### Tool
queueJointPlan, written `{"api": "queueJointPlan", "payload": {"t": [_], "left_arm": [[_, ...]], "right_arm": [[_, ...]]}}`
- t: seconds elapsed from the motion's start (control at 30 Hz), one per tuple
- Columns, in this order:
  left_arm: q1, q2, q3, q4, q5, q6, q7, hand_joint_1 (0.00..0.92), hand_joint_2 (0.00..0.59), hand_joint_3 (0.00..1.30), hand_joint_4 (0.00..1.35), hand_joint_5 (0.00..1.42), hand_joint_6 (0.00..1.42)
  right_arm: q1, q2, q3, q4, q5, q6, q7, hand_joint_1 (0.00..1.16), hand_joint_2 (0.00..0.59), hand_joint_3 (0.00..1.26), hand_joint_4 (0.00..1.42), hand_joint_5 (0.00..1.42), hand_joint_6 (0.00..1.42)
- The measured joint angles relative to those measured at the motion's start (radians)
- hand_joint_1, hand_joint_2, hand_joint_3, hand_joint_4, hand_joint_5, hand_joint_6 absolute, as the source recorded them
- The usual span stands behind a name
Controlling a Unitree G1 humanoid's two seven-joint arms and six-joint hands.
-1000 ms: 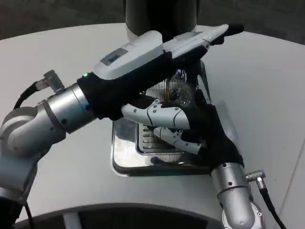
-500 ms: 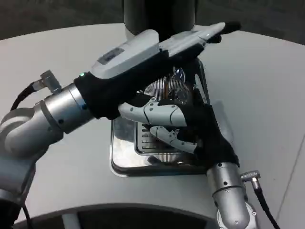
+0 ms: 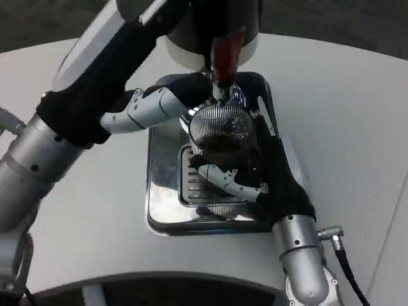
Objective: Grasp the cup under the faucet to collect the drink, then remove the cup.
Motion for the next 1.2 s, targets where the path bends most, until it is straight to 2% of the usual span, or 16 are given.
{"api": "queueJointPlan", "payload": {"t": [0.2,0.33,0.37,0.43,0.53,0.67,0.7,0.87,1.2], "left_arm": [[0.058,0.016,0.032,-0.034,-0.026,0.025,0.001,0.000,0.179,0.07,0.01,0.19,0.14],[0.110,0.020,0.065,-0.081,0.013,0.024,0.043,0.000,0.182,0.09,0.01,0.20,0.15],[0.130,0.019,0.069,-0.098,0.015,0.025,0.053,0.000,0.182,0.09,0.01,0.20,0.15],[0.166,0.018,0.070,-0.129,0.015,0.036,0.065,0.000,0.183,0.09,0.01,0.20,0.15],[0.240,0.015,0.070,-0.181,0.014,0.076,0.067,0.000,0.183,0.09,0.02,0.20,0.15],[0.298,0.015,0.070,-0.219,0.012,0.113,0.068,0.000,0.184,0.09,0.01,0.20,0.15],[0.305,0.015,0.071,-0.224,0.011,0.118,0.068,0.000,0.184,0.09,0.01,0.20,0.15],[0.336,0.020,0.077,-0.255,0.009,0.137,0.068,0.000,0.187,0.08,0.00,0.20,0.15],[0.366,0.024,0.079,-0.276,0.005,0.154,0.067,0.000,0.176,0.08,0.00,0.18,0.14]], "right_arm": [[-0.027,0.011,-0.004,0.043,0.012,-0.021,-0.019,0.94,0.181,0.33,0.47,0.38,0.54],[-0.042,0.008,0.005,0.068,-0.003,-0.036,-0.039,0.95,0.180,0.37,0.53,0.43,0.60],[-0.045,0.008,0.005,0.073,-0.004,-0.039,-0.046,0.97,0.178,0.41,0.60,0.53,0.70],[-0.047,0.012,0.002,0.081,-0.003,-0.050,-0.062,1.02,0.167,0.47,0.66,0.66,0.85],[-0.048,0.033,-0.007,0.104,0.007,-0.073,-0.093,1.07,0.153,0.55,0.72,0.76,0.97],[-0.047,0.041,-0.014,0.111,0.008,-0.085,-0.126,1.09,0.125,0.64,0.78,0.85,1.11],[-0.047,0.041,-0.013,0.111,0.003,-0.085,-0.138,1.11,0.104,0.66,0.80,0.87,1.14],[-0.036,0.039,0.006,0.097,-0.055,-0.084,-0.186,1.12,0.075,0.72,0.84,0.91,1.22],[0.015,0.044,0.009,0.036,-0.096,-0.062,-0.228,1.14,0.063,0.75,0.90,0.94,1.29]]}}
